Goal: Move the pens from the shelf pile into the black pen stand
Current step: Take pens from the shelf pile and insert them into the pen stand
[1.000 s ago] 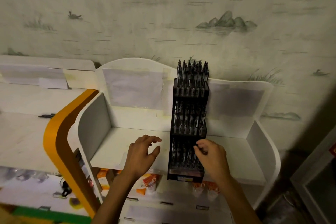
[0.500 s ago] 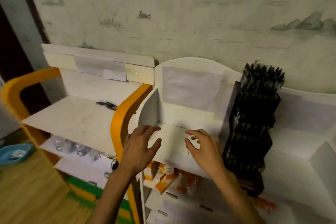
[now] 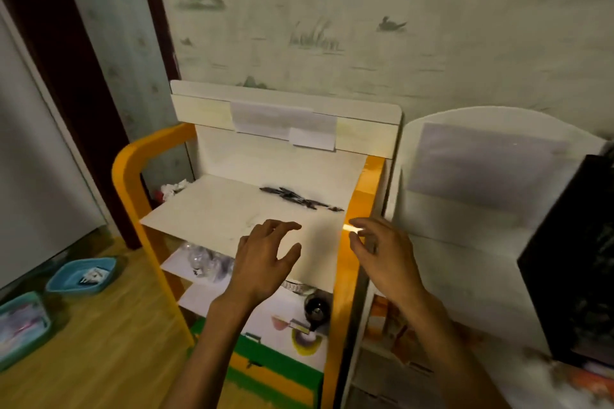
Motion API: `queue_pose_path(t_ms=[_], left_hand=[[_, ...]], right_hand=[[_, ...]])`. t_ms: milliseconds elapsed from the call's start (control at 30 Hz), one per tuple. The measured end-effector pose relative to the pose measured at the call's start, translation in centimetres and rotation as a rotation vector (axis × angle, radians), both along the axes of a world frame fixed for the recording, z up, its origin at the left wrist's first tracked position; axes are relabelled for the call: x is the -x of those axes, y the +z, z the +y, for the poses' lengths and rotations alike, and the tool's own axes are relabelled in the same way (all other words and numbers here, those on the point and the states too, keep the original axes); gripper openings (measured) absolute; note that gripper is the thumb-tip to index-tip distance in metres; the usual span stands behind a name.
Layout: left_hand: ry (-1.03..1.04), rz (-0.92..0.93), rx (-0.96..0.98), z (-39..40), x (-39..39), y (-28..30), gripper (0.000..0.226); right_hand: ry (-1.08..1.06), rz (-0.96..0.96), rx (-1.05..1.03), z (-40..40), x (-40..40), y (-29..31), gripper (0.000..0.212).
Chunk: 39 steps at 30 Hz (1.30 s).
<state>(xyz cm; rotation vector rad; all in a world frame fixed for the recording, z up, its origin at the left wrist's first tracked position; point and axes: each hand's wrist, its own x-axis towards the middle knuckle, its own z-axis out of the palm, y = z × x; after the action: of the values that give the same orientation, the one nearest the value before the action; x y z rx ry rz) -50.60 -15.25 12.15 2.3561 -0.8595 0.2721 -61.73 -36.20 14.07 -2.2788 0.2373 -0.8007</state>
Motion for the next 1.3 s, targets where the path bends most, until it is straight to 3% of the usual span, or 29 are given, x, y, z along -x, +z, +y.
queue_pose_path(t_ms=[267,700,867,1133,1300], left_hand=[[-0.004,0.033,-0.001,4.6,-9.5,-1.6,0.034],[-0.065,0.169,-0.057,2.3,-27.9,-4.8,0.041],[-0.091,0.211,-0.087,-0.4,-33.4,-6.5,0.050],[-0.122,0.232,-0.326,-4.5,-39.9,-10.3,0.072],[-0.169,0.292,-0.333,-7.2,-43.7,-12.7,0.091]], right_hand=[[0.004,0.084,-0.023,5.9,-8.8,-1.9,0.024],[-0.152,0.219,-0.087,4.5,-24.0,-8.3,0.026],[-0.219,0.245,-0.125,2.4,-28.5,-10.1,0.024],[-0.305,0.341,-0.143,-0.4,-31.2,-12.7,0.028],[-0.426,0.372,-0.179,-2.2,-31.6,-13.9,0.029]])
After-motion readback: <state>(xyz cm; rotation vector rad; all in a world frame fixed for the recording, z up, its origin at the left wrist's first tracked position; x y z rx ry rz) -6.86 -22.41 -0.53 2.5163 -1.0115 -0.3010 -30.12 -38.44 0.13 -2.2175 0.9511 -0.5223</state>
